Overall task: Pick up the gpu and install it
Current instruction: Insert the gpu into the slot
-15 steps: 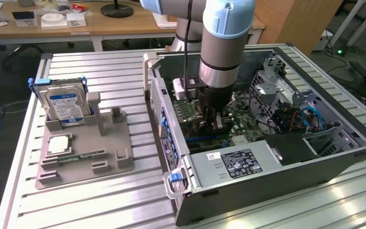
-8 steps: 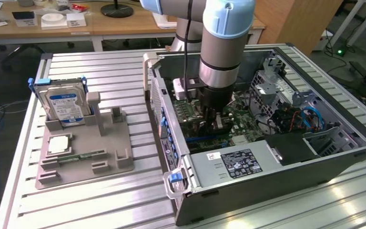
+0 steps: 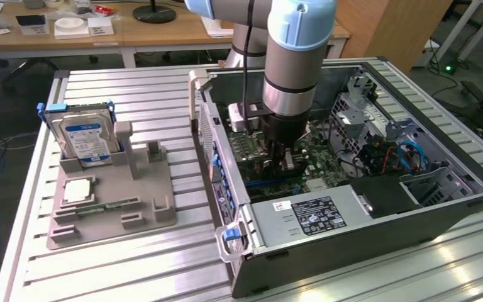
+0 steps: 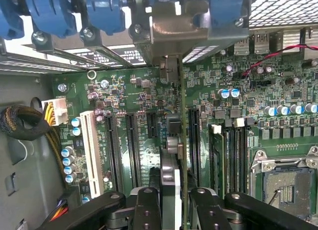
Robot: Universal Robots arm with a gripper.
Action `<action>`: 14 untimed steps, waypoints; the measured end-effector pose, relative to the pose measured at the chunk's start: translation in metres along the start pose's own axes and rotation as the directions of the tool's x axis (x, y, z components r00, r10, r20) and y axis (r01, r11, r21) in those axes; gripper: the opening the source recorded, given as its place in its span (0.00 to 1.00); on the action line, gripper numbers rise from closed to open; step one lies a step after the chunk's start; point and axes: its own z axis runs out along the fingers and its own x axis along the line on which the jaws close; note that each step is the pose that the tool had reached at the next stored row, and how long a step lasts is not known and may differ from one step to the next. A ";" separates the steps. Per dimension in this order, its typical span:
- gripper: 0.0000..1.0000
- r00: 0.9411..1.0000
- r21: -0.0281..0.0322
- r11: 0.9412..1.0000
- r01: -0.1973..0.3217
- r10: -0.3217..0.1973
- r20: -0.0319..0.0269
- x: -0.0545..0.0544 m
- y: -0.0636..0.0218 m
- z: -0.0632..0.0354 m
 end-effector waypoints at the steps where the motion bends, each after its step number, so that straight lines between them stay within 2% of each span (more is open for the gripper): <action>1: 0.28 1.000 0.000 1.000 0.003 -0.003 0.000 0.000 0.0000 -0.0001; 14: 0.28 1.000 0.000 1.000 0.028 -0.028 0.001 -0.003 0.0003 -0.0003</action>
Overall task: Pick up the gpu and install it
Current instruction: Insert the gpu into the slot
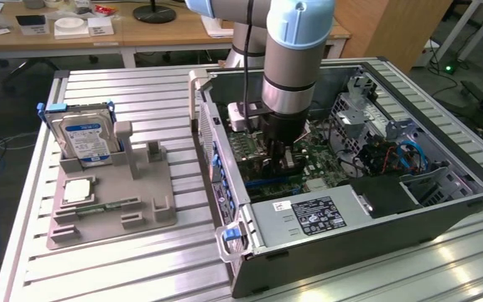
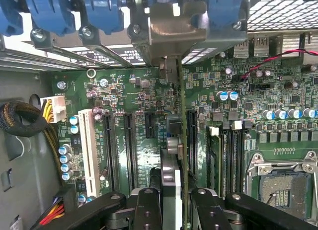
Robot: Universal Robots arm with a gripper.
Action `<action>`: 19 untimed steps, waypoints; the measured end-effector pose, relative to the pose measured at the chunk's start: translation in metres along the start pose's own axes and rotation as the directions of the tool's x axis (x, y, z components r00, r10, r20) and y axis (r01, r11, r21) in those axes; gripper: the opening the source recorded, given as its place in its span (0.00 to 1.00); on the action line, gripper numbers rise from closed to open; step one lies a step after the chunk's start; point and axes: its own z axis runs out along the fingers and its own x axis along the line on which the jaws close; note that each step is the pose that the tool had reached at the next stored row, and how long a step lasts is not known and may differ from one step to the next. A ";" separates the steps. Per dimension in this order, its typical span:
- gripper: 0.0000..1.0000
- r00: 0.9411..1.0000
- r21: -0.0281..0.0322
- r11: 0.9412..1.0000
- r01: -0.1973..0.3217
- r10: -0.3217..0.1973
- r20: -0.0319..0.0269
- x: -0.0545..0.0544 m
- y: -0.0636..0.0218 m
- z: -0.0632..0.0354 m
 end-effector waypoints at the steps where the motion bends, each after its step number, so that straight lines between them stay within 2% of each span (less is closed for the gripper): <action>1: 0.28 1.000 0.000 1.000 0.000 0.000 0.000 0.000 0.0000 0.0000; 19: 0.28 1.000 0.000 1.000 0.000 0.000 0.000 0.001 0.0003 0.0032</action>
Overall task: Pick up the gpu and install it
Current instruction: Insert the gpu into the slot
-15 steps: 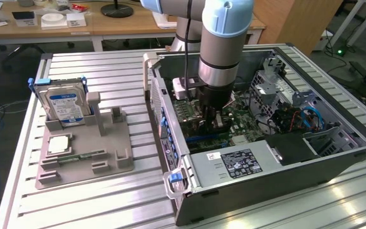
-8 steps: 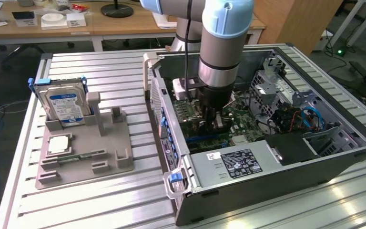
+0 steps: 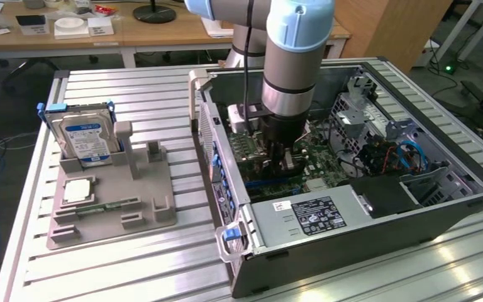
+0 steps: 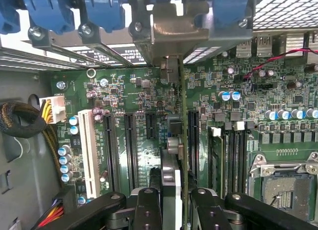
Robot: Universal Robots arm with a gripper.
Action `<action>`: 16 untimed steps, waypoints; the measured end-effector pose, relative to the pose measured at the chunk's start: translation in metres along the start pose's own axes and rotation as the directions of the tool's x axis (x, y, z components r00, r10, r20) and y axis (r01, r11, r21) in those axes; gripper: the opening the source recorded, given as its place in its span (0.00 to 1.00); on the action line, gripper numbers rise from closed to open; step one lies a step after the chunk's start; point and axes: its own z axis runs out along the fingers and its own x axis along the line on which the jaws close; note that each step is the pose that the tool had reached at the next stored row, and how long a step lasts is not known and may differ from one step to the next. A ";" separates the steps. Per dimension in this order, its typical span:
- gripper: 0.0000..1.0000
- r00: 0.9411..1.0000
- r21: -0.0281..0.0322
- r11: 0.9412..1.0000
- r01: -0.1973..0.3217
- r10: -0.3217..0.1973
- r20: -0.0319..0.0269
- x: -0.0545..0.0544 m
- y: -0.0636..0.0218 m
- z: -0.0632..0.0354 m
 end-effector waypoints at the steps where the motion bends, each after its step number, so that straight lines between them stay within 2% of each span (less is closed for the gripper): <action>1: 0.28 1.000 0.000 1.000 0.000 0.000 0.000 0.000 0.0000 0.0002; 16: 0.28 1.000 0.000 1.000 0.000 0.000 0.000 0.000 0.0006 0.0043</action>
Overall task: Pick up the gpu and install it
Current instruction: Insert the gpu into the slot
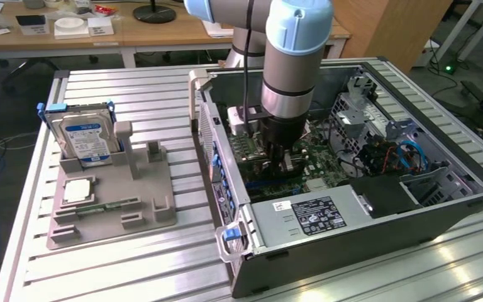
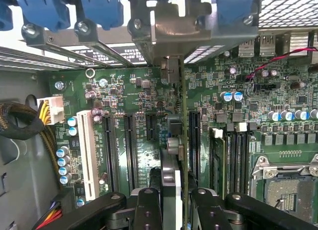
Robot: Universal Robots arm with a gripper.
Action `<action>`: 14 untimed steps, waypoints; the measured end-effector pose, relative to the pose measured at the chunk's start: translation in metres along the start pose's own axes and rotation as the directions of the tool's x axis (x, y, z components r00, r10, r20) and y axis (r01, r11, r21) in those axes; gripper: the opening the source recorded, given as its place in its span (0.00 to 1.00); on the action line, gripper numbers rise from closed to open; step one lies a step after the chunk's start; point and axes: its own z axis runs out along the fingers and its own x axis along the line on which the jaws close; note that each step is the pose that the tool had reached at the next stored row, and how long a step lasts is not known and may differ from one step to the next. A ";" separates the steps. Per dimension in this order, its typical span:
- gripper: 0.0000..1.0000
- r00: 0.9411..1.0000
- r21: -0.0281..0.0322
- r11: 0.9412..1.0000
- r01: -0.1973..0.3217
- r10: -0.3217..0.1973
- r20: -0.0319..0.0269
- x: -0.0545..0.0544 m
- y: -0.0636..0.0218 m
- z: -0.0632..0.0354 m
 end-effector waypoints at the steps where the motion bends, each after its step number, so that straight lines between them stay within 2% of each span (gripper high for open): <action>1: 0.28 1.000 0.000 1.000 0.000 0.000 0.000 0.000 0.0000 0.0000; 14: 0.28 1.000 0.000 1.000 0.000 0.000 0.000 0.000 0.0008 0.0005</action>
